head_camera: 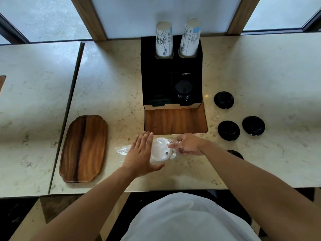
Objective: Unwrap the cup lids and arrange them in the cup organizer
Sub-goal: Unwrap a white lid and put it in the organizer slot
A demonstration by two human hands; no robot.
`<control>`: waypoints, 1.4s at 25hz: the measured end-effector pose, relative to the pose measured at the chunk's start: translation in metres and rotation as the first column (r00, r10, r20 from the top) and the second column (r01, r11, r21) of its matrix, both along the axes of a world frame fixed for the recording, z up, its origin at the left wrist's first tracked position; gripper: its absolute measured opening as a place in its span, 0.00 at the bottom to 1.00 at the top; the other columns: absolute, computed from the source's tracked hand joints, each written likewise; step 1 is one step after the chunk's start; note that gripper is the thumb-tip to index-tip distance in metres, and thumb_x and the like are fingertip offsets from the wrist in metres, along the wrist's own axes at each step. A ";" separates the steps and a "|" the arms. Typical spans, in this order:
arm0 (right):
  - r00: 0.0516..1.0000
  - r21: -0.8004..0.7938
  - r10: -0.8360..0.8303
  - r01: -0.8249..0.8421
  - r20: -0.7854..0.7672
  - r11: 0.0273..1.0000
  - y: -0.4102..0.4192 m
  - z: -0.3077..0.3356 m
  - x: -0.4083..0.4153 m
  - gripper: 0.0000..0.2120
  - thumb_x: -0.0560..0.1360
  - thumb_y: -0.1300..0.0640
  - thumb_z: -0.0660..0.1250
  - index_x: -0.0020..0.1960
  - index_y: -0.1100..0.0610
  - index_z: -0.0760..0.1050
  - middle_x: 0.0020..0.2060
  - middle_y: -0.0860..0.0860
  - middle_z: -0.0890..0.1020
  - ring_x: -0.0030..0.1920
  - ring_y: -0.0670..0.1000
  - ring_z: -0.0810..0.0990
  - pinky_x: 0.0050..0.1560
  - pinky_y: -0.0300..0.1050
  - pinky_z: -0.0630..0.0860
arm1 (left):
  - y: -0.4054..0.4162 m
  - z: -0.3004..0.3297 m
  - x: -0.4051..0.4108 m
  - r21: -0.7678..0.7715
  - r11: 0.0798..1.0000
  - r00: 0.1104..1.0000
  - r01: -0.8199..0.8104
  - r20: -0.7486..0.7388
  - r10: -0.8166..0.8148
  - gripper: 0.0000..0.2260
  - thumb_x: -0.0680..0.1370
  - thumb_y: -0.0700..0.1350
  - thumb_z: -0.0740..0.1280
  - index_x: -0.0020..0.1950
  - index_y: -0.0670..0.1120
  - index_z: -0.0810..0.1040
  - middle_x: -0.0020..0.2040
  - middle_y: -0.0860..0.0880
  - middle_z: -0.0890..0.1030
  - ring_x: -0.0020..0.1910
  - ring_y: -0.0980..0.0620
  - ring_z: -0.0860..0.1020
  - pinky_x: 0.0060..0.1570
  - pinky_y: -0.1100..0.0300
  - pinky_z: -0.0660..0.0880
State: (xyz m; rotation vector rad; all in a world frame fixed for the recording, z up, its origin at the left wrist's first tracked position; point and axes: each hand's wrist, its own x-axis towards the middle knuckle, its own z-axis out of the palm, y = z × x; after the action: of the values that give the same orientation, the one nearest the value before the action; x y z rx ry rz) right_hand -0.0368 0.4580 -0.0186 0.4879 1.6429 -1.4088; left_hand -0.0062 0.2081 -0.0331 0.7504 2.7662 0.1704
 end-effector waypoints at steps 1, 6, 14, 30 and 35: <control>1.000 0.026 -0.004 0.005 -0.022 1.000 -0.004 0.001 0.002 0.20 0.70 0.54 0.80 0.57 0.63 0.82 0.37 0.56 0.85 0.30 0.48 0.78 0.25 0.38 0.70 | 0.011 -0.001 -0.002 0.024 1.000 1.000 0.019 0.022 -0.019 0.57 0.68 0.79 0.58 0.81 0.39 0.46 0.82 0.40 0.54 0.81 0.43 0.48 0.79 0.47 0.44; 0.997 0.118 -0.005 0.015 -0.083 0.993 -0.018 0.004 0.009 0.13 0.72 0.55 0.78 0.50 0.64 0.85 0.34 0.60 0.82 0.27 0.51 0.75 0.23 0.40 0.70 | 0.027 -0.017 -0.002 0.064 0.996 0.993 -0.062 0.105 0.055 0.58 0.66 0.77 0.64 0.82 0.43 0.44 0.82 0.44 0.55 0.80 0.44 0.51 0.79 0.46 0.47; 0.995 0.134 -0.029 0.042 -0.100 0.990 0.022 0.004 0.010 0.10 0.74 0.56 0.77 0.44 0.64 0.83 0.33 0.59 0.84 0.30 0.52 0.80 0.29 0.42 0.75 | 0.009 -0.033 0.003 -0.008 0.999 0.992 -0.037 0.119 0.038 0.51 0.71 0.76 0.55 0.82 0.44 0.45 0.83 0.44 0.48 0.81 0.47 0.42 0.79 0.45 0.40; 0.981 0.218 -0.032 0.075 -0.193 0.973 0.030 0.007 0.009 0.09 0.74 0.51 0.75 0.52 0.53 0.81 0.46 0.50 0.86 0.41 0.49 0.85 0.40 0.41 0.82 | -0.024 -0.028 0.011 -0.170 0.966 0.970 -0.195 0.114 0.216 0.54 0.72 0.77 0.49 0.81 0.38 0.42 0.82 0.38 0.45 0.81 0.42 0.40 0.78 0.47 0.39; 0.950 0.168 -0.193 0.238 -0.247 0.957 0.023 0.005 0.000 0.14 0.73 0.50 0.76 0.55 0.56 0.81 0.51 0.53 0.85 0.49 0.53 0.85 0.51 0.49 0.85 | -0.030 -0.024 0.013 -0.242 0.931 0.946 -0.272 0.109 0.305 0.56 0.70 0.79 0.45 0.80 0.36 0.41 0.82 0.37 0.45 0.81 0.41 0.41 0.79 0.42 0.43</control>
State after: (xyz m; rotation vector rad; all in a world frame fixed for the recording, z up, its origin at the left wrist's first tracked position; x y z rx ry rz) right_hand -0.0369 0.4807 -0.0133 0.6565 1.9752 -1.5150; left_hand 0.0065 0.1783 -0.0568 0.2590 2.6812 -0.0310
